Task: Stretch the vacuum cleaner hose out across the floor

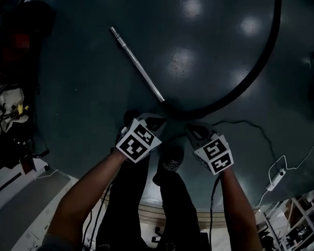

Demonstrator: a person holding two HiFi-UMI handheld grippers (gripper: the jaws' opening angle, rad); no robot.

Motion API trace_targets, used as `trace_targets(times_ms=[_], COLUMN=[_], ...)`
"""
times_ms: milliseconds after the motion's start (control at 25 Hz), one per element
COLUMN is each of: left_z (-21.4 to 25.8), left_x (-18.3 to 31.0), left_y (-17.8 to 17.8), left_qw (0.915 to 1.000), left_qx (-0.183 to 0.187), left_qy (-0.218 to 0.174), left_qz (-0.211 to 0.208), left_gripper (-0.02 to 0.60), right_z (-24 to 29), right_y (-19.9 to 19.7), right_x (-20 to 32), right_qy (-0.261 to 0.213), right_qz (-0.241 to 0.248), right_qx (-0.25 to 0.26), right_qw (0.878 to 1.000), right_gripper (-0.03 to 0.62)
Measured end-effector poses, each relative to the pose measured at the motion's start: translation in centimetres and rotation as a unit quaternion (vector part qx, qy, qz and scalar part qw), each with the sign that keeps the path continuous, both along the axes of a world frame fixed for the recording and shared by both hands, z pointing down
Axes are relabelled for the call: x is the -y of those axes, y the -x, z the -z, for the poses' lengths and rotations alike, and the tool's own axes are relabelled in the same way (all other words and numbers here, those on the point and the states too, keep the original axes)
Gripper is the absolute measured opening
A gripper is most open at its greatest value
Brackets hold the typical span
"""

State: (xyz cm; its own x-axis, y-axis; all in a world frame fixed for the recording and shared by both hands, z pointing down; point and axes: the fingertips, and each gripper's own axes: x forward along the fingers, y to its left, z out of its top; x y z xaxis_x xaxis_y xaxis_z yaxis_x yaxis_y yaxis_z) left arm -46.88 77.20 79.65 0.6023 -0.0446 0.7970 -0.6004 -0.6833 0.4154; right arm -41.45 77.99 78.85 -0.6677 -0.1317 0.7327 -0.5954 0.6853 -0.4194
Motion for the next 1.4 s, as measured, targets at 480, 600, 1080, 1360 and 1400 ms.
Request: trace_targets(times_ms=[480, 600, 1080, 1360, 1400], left_z=[28.3, 34.9, 55.7, 61.5, 62.3], left_x=[0.1, -0.3, -5.0, -6.8, -7.1], left_y=[-2.5, -1.3, 4.9, 7.2, 7.1], left_qw=[0.9878, 0.9827, 0.952, 0.9338, 0.9318], left_qx=[-0.096, -0.108, -0.169, -0.2, -0.204], left_qy=[-0.122, -0.15, -0.254, -0.294, -0.297], left_qz=[-0.013, -0.012, -0.02, -0.04, -0.042], left_gripper=[0.006, 0.006, 0.006, 0.006, 0.006], right_z=[28.5, 35.5, 57.5, 63.7, 64.6], right_y=[0.1, 0.8, 4.6, 7.5, 7.6], right_x=[-1.8, -2.3, -5.8, -7.3, -7.6], right_qy=[-0.087, -0.118, -0.249, -0.313, -0.321], right_qz=[-0.148, -0.18, -0.312, -0.327, -0.328], right_qx=[0.053, 0.053, 0.033, 0.016, 0.016], right_qw=[0.984, 0.975, 0.917, 0.892, 0.888], right_gripper=[0.005, 0.005, 0.006, 0.006, 0.006])
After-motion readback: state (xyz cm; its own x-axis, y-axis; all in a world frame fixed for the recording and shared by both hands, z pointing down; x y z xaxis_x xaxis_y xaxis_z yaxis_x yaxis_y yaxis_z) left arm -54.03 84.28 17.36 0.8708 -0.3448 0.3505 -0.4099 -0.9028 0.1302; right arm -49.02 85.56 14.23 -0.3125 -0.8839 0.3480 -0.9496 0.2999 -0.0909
